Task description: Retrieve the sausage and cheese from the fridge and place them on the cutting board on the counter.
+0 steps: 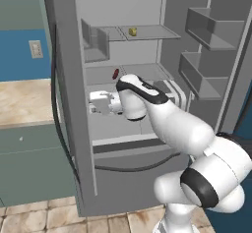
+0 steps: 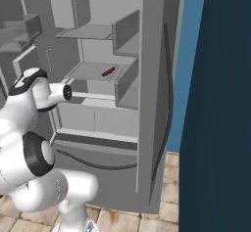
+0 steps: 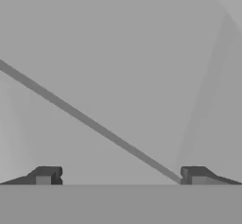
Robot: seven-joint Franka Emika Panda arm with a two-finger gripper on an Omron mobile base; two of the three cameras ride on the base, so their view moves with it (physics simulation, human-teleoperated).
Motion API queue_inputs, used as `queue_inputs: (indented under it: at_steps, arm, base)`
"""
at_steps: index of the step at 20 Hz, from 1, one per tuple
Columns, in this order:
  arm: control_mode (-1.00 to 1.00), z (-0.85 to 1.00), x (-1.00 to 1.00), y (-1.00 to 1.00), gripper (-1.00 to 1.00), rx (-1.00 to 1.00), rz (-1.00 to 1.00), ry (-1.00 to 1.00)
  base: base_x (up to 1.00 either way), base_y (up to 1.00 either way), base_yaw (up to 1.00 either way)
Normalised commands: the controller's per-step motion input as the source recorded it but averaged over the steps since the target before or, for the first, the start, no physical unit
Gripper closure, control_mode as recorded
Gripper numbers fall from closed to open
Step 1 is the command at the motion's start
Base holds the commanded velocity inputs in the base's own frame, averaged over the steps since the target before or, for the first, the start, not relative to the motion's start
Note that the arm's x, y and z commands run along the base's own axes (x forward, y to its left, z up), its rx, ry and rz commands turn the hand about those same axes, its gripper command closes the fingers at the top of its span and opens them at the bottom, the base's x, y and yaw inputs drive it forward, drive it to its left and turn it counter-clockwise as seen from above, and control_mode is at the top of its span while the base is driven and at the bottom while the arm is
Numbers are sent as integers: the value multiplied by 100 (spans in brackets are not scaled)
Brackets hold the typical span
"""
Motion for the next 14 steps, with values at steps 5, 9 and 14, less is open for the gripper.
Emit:
queue_inputs:
  at_steps: [5,9,14]
  arm:
    - [-100,-6,-7,77,-100,0,4,-30]
    - [-100,6,0,62,-100,0,0,-10]
    - [-100,44,-4,11,-100,-12,-1,9]
  base:
    - [0,0,0]
    - [0,0,0]
    - [0,0,0]
